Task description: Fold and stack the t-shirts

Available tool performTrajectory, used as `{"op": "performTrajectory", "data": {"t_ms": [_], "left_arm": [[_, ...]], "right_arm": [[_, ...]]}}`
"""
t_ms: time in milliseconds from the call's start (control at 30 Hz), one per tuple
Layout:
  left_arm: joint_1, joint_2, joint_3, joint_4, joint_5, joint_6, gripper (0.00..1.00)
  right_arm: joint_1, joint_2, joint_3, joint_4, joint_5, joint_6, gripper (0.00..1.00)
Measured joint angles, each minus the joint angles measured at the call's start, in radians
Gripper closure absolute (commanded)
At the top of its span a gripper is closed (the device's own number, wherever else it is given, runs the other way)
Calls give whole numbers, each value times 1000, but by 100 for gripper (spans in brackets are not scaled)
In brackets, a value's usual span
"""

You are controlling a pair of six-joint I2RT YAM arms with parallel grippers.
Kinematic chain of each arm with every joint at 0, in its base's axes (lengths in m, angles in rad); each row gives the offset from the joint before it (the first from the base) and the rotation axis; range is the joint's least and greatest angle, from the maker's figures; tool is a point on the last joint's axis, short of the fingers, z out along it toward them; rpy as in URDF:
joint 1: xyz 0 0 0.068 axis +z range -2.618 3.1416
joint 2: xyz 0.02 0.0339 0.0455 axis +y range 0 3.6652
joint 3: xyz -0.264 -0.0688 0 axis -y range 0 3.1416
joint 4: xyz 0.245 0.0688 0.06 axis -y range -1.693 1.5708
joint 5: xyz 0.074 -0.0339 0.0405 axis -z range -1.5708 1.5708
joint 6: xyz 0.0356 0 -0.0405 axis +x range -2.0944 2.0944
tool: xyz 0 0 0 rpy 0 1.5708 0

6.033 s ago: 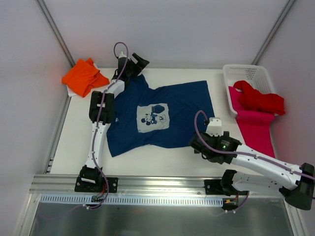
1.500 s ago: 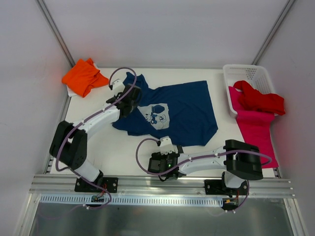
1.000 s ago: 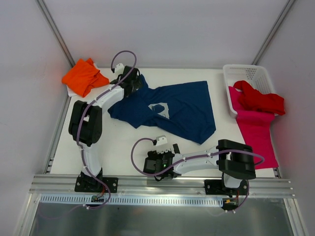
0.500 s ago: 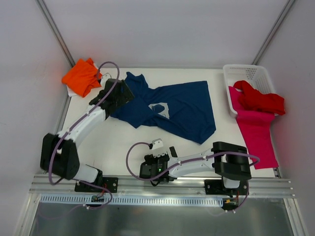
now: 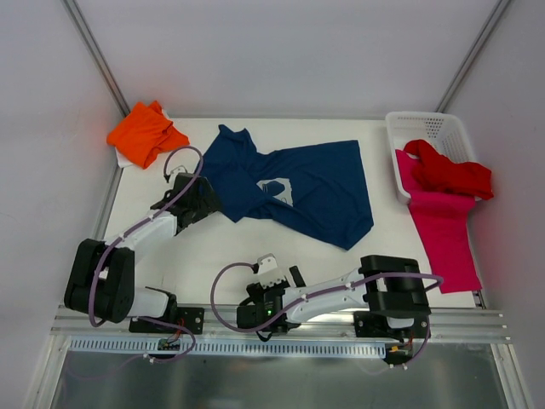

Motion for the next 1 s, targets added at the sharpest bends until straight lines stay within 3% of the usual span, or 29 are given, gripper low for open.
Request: {"op": "performTrajectory", "data": {"t_ms": [367, 1000], "left_arm": [[108, 109, -72, 320, 261, 90, 1], [237, 165, -11, 411, 428, 130, 1]], "right_arm": [[42, 7, 6, -101, -9, 90, 1], [42, 105, 125, -213, 5, 34, 0]]}}
